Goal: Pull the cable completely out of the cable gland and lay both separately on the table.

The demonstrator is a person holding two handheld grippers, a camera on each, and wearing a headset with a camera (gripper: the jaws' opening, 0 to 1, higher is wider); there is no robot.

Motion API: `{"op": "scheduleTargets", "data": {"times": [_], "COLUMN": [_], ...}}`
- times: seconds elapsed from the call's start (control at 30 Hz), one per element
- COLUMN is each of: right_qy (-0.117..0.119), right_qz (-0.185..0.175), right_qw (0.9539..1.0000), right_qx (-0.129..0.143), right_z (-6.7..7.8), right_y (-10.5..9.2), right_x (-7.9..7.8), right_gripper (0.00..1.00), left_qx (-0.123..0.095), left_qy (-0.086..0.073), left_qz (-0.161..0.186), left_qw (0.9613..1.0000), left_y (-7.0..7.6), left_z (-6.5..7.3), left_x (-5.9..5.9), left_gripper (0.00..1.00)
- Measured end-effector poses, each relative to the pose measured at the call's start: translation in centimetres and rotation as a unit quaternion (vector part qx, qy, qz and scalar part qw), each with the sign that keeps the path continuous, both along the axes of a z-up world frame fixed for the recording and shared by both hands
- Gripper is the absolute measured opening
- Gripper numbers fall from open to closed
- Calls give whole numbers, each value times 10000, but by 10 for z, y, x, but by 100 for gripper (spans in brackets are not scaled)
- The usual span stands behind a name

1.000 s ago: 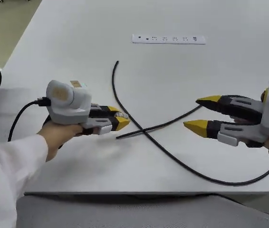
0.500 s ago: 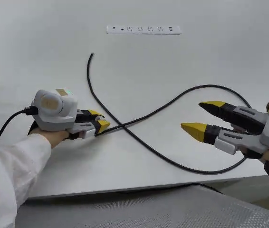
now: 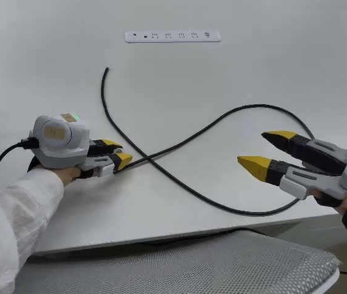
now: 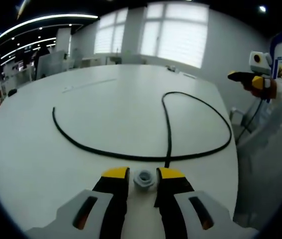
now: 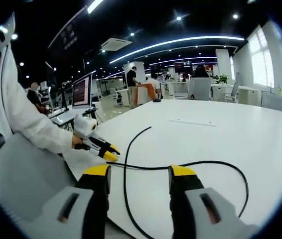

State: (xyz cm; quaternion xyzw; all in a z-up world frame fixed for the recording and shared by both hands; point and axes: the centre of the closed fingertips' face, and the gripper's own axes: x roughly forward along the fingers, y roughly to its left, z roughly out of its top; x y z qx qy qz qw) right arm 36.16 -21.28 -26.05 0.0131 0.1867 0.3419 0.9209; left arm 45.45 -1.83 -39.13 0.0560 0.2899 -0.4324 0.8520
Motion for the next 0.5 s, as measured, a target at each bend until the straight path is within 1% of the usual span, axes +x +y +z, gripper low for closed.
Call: {"op": "scheduleTargets", "data": {"times": [0.07,0.1,0.13,0.17,0.2,0.23,0.3,0.33,0.37,0.4,0.43,0.47,0.5], "right_qy": [-3,-4,-4,19,44,83,104,133,153,172,191,203,222], "right_qz": [14,25,34,64,78,86,94,97,100,109,120,128,139], "right_qw": [10000,10000,10000,10000,9999,9998,9997,9997,9996,9996,9995,9995,9993], "right_qx": [-24,-36,-38,-53,-86,-150,-183,-192,-196,-207,-215,-226,-257], "right_z": [1,2,2,2,1,-1,-1,-2,-2,-2,-1,0,0], "right_y": [-1,-2,-2,-2,-2,-3,-3,-4,-4,-4,-4,-4,-5], "right_x": [-1,-2,-2,-4,-4,-6,-7,-9,-10,-12,-14,-16,-19], "right_gripper": [49,49,50,50,50,50,52,52,53,53,54,55,56], "left_qx": [3,50,72,56,10,-104,-156,-189,-219,-258,-309,-377,-394], "left_qy": [-73,-194,-258,-344,-365,-382,-426,-497,-532,-537,-516,-463,-445], "left_qz": [-43,-114,-134,-88,-54,12,50,75,73,90,114,137,140], "left_qw": [10000,9997,9996,9994,9993,9992,9990,9986,9983,9982,9981,9981,9981], "left_y": [3,6,8,14,17,23,31,38,42,47,51,56,60], "left_z": [13,23,27,39,47,60,76,87,94,105,112,122,128], "left_x": [-1,-1,0,0,1,0,-3,-5,-8,-13,-17,-24,-29], "left_gripper": [27,28,29,30,32,35,40,42,43,44,47,49,51]}}
